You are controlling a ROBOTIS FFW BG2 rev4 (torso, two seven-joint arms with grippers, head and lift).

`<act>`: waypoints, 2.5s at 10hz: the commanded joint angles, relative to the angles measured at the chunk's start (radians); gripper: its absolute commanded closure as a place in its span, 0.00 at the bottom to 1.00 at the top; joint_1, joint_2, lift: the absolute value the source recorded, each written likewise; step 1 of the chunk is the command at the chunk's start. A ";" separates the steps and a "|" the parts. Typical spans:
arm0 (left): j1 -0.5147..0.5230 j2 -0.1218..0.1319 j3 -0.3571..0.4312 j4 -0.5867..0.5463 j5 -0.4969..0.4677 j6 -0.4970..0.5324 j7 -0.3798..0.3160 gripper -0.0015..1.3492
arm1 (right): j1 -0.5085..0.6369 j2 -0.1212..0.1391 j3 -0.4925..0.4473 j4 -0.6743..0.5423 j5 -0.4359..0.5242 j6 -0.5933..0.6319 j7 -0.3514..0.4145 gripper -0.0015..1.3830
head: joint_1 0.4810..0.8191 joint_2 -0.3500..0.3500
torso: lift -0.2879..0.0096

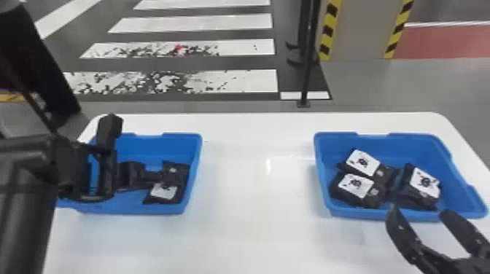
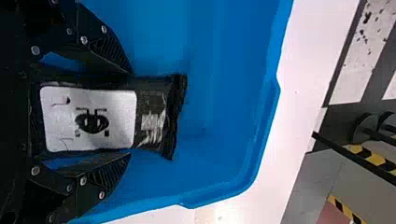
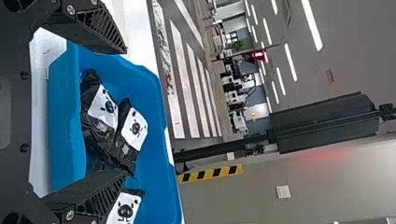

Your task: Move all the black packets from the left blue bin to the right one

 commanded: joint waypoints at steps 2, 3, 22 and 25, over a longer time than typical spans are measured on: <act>-0.026 0.004 -0.031 0.069 0.005 0.013 -0.002 0.82 | 0.002 0.001 0.000 0.006 -0.017 0.001 0.003 0.08 | 0.63 0.60 | 0.35; -0.019 0.006 -0.033 0.069 0.003 -0.009 -0.006 0.89 | 0.005 0.001 -0.002 0.008 -0.027 0.001 0.003 0.08 | 0.63 0.59 | 0.35; 0.214 0.014 -0.276 -0.490 0.462 -0.252 -0.143 0.89 | -0.211 -0.037 0.205 0.013 -0.217 0.075 0.138 0.09 | 0.63 0.35 | 0.35; 0.192 0.011 -0.308 -0.490 0.470 -0.262 -0.144 0.89 | -0.255 -0.040 0.219 0.067 -0.226 0.087 0.183 0.09 | 0.63 0.33 | 0.35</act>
